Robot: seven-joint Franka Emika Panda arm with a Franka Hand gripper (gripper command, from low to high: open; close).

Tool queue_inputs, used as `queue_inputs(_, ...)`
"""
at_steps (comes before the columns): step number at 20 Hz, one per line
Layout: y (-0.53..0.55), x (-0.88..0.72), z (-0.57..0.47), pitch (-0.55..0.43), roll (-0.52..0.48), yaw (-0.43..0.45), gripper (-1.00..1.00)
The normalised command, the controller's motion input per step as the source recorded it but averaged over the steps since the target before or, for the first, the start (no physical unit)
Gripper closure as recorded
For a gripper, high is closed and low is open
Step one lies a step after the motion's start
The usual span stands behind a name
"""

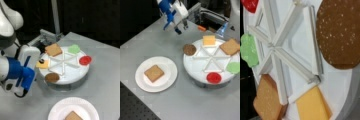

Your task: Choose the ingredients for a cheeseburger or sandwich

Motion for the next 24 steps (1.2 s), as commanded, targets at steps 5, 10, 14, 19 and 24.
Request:
queue_inputs(5, -0.28, 0.25, -0.2, -0.063, 0.387, 0.17, -1.0)
queue_inputs(10, -0.3, 0.2, -0.14, -0.064, 0.327, 0.161, -1.0)
queue_inputs(14, -0.3, 0.19, -0.11, -0.082, 0.356, 0.177, -1.0)
queue_inputs(19, -0.31, 0.22, -0.14, -0.091, 0.37, 0.18, -1.0)
queue_inputs(24, -0.3, 0.25, -0.18, -0.089, 0.355, 0.161, -1.0)
